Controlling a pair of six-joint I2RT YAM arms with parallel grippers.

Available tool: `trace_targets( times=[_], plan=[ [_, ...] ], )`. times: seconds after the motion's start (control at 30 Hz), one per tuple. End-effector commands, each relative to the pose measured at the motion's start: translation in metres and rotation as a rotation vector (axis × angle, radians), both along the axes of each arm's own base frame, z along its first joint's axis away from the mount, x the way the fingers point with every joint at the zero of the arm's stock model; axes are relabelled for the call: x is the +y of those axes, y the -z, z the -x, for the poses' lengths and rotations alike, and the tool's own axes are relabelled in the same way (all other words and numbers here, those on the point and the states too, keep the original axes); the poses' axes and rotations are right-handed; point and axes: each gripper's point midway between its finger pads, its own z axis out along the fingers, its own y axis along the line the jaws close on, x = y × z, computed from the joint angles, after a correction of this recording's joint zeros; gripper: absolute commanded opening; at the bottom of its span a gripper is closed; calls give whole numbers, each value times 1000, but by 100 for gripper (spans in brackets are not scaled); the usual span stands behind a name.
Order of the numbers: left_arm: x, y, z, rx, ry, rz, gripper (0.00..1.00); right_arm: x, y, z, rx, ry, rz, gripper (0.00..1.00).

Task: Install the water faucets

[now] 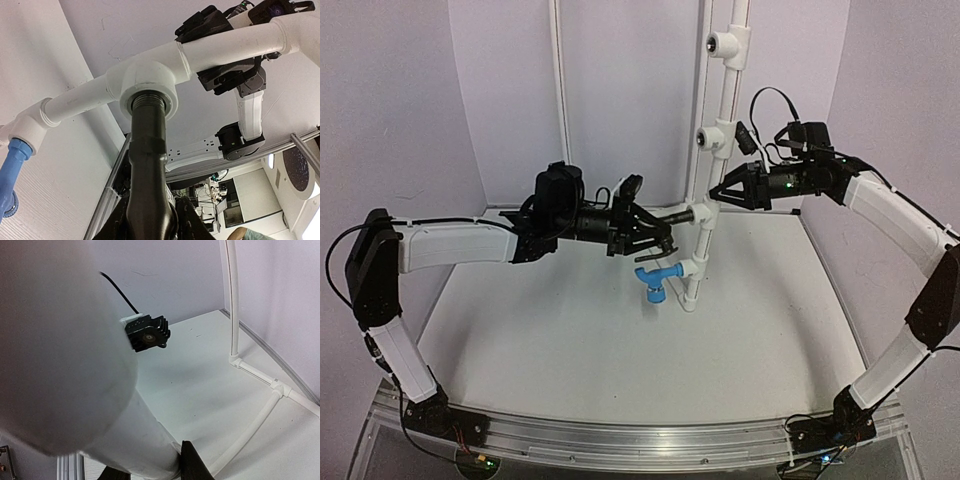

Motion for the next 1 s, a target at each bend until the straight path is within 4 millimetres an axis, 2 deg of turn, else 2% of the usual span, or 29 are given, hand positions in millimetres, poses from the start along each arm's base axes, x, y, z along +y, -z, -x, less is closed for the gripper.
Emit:
trace_targets(
  times=[0.0, 0.23, 0.43, 0.77, 0.87, 0.97],
  plan=[
    [-3, -20, -7, -155, -25, 10, 14, 14, -7, 15, 37, -71, -31, 25],
    [4, -23, -20, -373, -92, -89, 7, 13, -5, 16, 44, -71, -30, 15],
    [13, -25, -37, -638, -179, -238, 5, 13, -2, 17, 53, -73, -28, 12],
    [14, -21, -48, -1275, -337, -551, 0, 11, -1, 19, 55, -68, -25, 12],
    [16, -31, -52, -1457, -400, -589, 0, 11, 0, 19, 57, -66, -24, 12],
    [15, -31, -51, -1653, -422, -643, 0, 11, 0, 19, 56, -65, -23, 12]
  ],
)
